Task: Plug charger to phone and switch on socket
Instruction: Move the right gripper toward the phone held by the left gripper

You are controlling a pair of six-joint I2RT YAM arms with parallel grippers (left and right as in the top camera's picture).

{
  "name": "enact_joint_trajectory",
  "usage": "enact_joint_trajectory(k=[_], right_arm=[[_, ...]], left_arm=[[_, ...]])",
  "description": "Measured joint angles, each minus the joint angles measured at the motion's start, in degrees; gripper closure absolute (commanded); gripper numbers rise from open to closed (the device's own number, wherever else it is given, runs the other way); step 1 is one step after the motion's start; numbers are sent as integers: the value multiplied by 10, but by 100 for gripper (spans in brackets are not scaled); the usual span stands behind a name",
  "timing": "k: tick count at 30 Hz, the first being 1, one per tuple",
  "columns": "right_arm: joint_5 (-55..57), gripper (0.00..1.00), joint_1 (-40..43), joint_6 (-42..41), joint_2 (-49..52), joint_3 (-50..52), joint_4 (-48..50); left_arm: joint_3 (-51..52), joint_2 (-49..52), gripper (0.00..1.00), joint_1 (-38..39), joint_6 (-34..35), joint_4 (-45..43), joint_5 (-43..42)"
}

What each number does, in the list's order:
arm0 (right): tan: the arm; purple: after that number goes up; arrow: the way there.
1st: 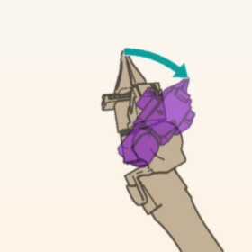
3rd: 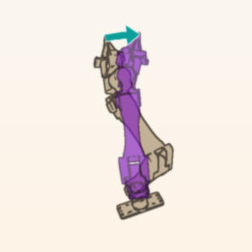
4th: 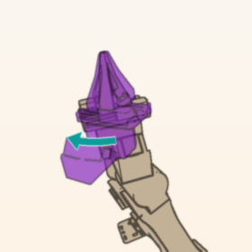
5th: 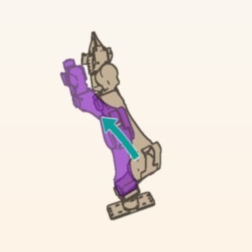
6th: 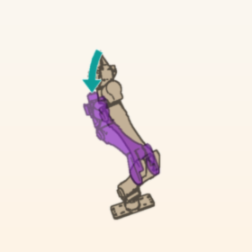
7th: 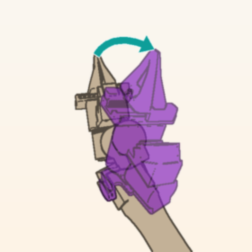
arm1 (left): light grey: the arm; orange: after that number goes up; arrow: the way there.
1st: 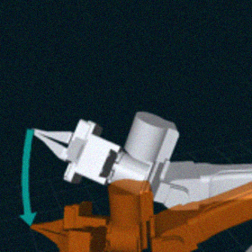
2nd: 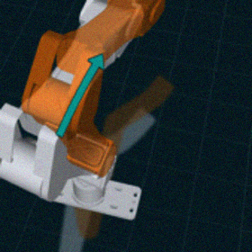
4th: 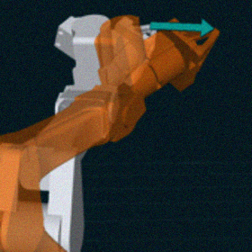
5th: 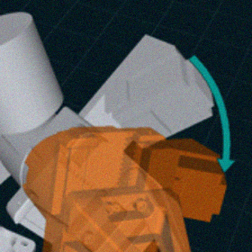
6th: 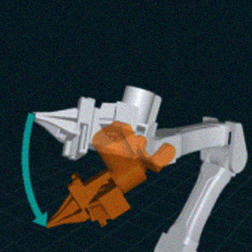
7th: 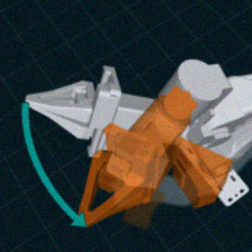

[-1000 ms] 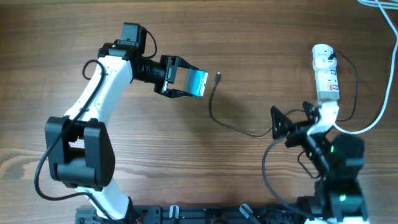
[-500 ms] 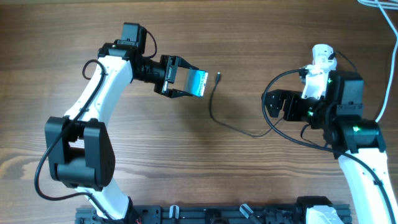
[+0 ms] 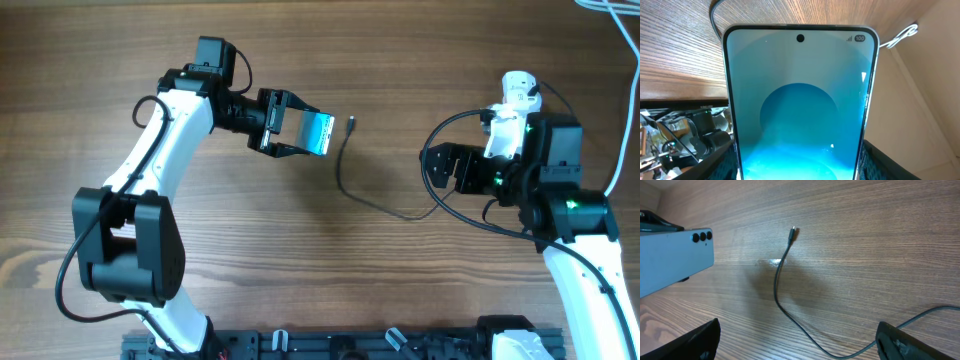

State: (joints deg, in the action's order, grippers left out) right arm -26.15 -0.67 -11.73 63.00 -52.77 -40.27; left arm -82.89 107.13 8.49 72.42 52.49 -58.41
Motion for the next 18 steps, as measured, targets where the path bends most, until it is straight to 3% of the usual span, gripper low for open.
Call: enact_joint_trajectory(k=[18], right_arm=[[-19, 0, 0, -18, 0, 0, 37]], left_arm=[[0, 0, 96, 0, 0, 0, 26]])
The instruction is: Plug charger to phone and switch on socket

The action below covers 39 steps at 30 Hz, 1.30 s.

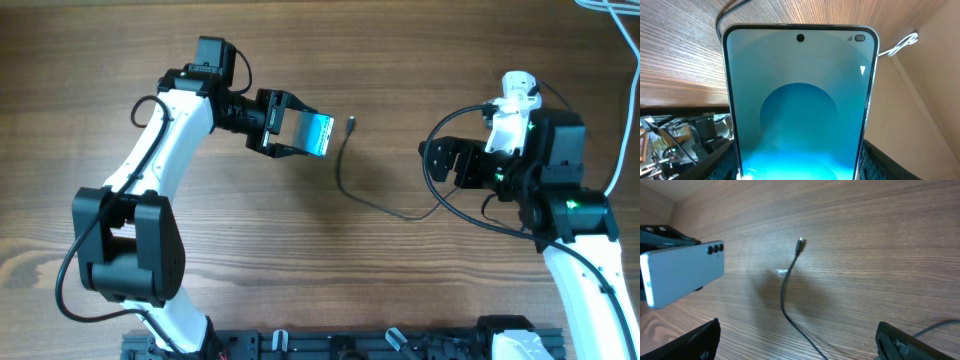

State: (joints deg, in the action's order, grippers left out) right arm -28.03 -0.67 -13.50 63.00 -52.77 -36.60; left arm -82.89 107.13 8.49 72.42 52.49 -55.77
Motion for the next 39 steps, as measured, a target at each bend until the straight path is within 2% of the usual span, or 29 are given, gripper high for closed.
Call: enact_joint_trajectory(k=[4, 7, 10, 18, 21, 23, 29, 39], right_arm=[[-25, 0, 0, -17, 0, 0, 25], [-37, 7, -9, -38, 0, 0, 44], [-39, 12, -49, -69, 17, 0, 91], [-23, 25, -186, -167, 152, 0, 228], [-19, 38, -226, -199, 205, -1, 283], [-17, 43, -241, -223, 228, -1, 313], [-10, 45, -283, -275, 298, -2, 375], [61, 62, -326, -304, 321, -2, 424]], left_arm=[[0, 0, 96, 0, 2, 0, 20], [0, 0, 96, 0, 8, 0, 56], [0, 0, 96, 2, 8, 0, 94], [0, 0, 96, 38, 8, 0, 208], [0, 0, 96, 47, 9, 0, 268], [0, 0, 96, 48, 9, 0, 291], [0, 0, 96, 48, 10, 0, 311], [0, 0, 96, 48, 10, 0, 302]])
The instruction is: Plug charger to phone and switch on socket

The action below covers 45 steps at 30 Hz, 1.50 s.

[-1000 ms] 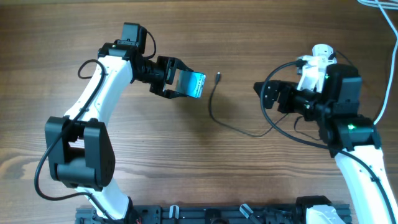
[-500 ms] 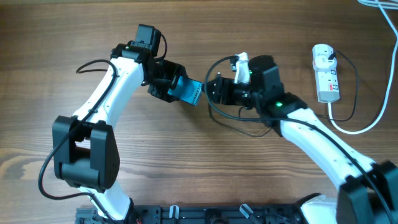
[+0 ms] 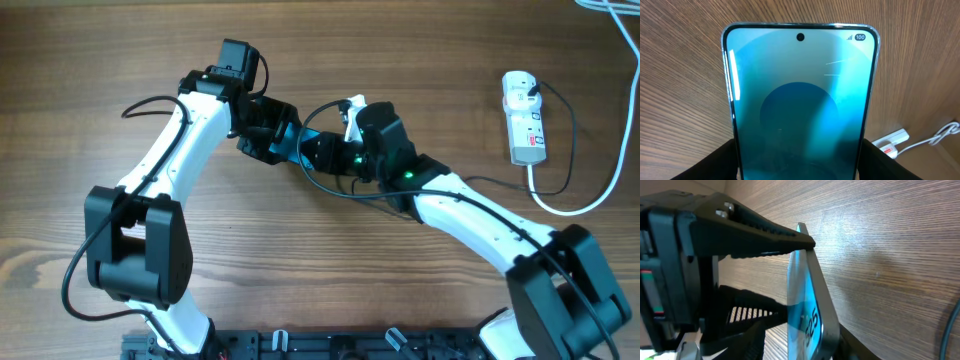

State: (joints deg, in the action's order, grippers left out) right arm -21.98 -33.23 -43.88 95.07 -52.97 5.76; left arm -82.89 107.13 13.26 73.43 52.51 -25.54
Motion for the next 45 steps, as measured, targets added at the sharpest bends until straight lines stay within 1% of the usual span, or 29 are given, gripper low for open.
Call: enact_joint_trajectory(k=[3, 8, 12, 14, 19, 26, 30, 37, 39, 41, 42, 43, 44, 45], right_arm=[[0, 62, 0, -7, 26, 0, 16], [0, 68, 0, -11, 26, 0, 37], [0, 70, -1, -12, 28, 0, 48], [0, 75, -6, -12, 30, 0, 50], [0, 82, -8, -14, 33, 0, 50], [0, 89, -8, -31, 33, 0, 50], [0, 96, -8, -40, 33, 0, 43], [0, 96, -10, -39, 37, 1, 50], [0, 96, -8, -39, 37, 1, 50], [0, 96, -2, -41, 37, 1, 50], [0, 96, 7, -45, 37, 1, 50], [-1, 96, 19, -58, 37, 1, 50], [0, 96, 36, -66, 37, 1, 50], [-5, 96, 52, -85, 37, 1, 50]], left_arm=[[0, 0, 96, 0, 0, 0, -7], [0, 0, 96, 0, 0, 0, -14], [0, 0, 96, 0, 0, 0, -16], [0, 0, 96, 0, 0, 0, -17], [0, 0, 95, 0, 0, 0, -17], [0, 0, 95, 0, 0, -1, -19], [0, 0, 95, -1, 2, -9, -22], [-5, -5, 94, -1, 4, -2, -27], [-5, -5, 92, -1, 4, -2, -28], [-5, -5, 85, -1, 4, -2, -28], [-5, -5, 79, -1, 4, -2, -28], [-5, -5, 66, -1, 5, -2, -28], [-5, -5, 58, -1, 5, -2, -28], [-5, -5, 54, -1, 5, -3, -28]])
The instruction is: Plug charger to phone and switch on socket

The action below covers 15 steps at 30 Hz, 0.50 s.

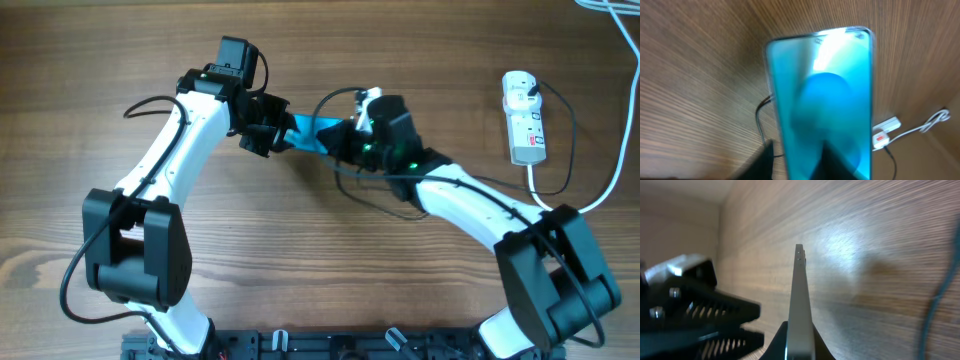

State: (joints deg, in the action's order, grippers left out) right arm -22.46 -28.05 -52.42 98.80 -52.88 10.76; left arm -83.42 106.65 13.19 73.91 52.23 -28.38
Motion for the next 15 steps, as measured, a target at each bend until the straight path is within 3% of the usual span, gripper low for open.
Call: enact_joint_trajectory(k=[2, 3, 7, 11, 15], right_arm=[[-5, 95, 28, -43, -1, 0, 0], [-7, 96, 37, -68, -6, 0, 3], [-21, 96, 49, -165, -22, 0, 52], [-30, 96, 50, -290, -23, 0, 108], [-35, 96, 50, -401, -23, 0, 100]], left_arm=[[0, 0, 39, 0, -2, -3, 0], [0, 0, 26, 0, -7, -10, 0], [-1, -1, 16, 0, -42, -49, -4], [-2, -2, 17, 0, -48, -120, -48], [-2, -2, 21, 0, -22, -137, -67]])
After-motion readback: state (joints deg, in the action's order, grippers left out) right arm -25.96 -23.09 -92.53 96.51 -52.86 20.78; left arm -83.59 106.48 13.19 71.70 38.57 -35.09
